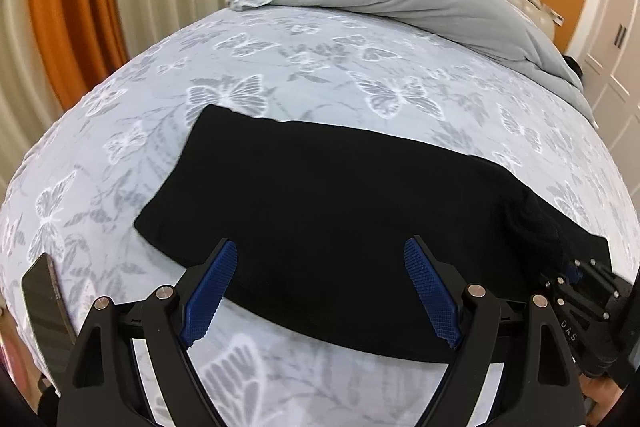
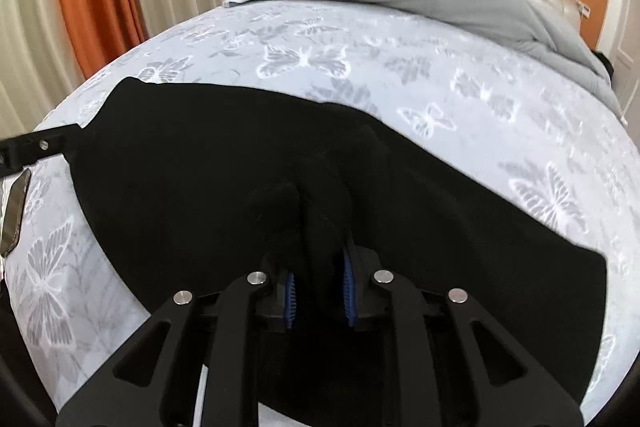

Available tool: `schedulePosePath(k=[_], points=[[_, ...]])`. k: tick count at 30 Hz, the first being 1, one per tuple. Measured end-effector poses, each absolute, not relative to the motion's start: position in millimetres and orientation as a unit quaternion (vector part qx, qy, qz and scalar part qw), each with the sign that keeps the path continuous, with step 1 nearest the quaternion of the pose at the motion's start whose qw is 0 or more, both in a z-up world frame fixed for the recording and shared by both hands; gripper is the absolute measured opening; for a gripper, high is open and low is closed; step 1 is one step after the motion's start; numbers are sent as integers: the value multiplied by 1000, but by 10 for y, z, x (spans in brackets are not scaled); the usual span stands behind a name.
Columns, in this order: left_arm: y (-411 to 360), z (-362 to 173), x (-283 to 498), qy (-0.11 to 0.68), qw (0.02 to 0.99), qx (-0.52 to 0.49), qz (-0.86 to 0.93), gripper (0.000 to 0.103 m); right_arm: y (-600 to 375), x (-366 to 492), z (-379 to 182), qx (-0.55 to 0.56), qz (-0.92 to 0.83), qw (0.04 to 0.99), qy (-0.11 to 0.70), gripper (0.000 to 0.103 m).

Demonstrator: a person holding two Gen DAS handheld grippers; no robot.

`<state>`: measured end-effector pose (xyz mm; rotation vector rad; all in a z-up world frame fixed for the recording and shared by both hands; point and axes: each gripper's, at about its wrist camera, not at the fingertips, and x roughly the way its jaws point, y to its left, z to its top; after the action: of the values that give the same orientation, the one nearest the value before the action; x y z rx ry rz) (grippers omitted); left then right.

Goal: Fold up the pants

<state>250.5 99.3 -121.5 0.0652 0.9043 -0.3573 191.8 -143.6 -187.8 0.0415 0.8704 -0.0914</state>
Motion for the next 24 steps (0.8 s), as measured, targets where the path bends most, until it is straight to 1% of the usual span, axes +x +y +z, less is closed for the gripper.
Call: schedulePosePath(k=[1, 3, 4, 6, 7, 8, 9, 10, 12, 14, 15, 17, 19, 22, 24], points=[[966, -1222, 2500, 435, 883, 33, -174, 83, -1436, 1941, -1907, 19, -42, 903, 427, 24], [891, -1264, 2503, 440, 879, 39, -180, 84, -1444, 1989, -2086, 27, -31, 891, 453, 26], [862, -1299, 2519, 447, 874, 40, -184, 84, -1424, 1951, -2070, 20, -33, 896, 442, 29], [868, -1336, 2552, 463, 864, 27, -195, 84, -1402, 1922, -1970, 14, -18, 894, 448, 35], [896, -1349, 2580, 472, 857, 15, -204, 84, -1443, 1877, -1843, 20, -10, 894, 447, 45], [971, -1354, 2622, 480, 852, -4, -211, 84, -1528, 1776, -1668, 30, -13, 903, 429, 54], [1071, -1353, 2658, 482, 851, -20, -207, 84, -1652, 1642, -1484, 41, -26, 912, 406, 77], [1154, -1350, 2682, 481, 853, -31, -200, 84, -1763, 1532, -1363, 49, -42, 918, 391, 94], [1449, -1358, 2795, 484, 855, -64, -171, 84, -2126, 1214, -1163, 79, -85, 923, 367, 94], [1781, -1430, 2916, 500, 846, -113, -144, 84, -2475, 937, -1191, 116, -126, 915, 364, 94], [1920, -1476, 2966, 509, 839, -137, -133, 84, -2673, 810, -1276, 142, -152, 905, 371, 94], [2230, -1631, 3069, 532, 817, -196, -103, 84, -3168, 532, -1643, 241, -220, 851, 411, 94], [2434, -1795, 3148, 550, 795, -243, -80, 84, -3419, 422, -1900, 315, -227, 818, 423, 92], [2494, -1948, 3225, 564, 776, -273, -72, 84, -3505, 513, -2153, 360, -199, 801, 434, 92], [2444, -1907, 3230, 548, 790, -266, -69, 84, -3450, 598, -2289, 376, -184, 793, 443, 92]])
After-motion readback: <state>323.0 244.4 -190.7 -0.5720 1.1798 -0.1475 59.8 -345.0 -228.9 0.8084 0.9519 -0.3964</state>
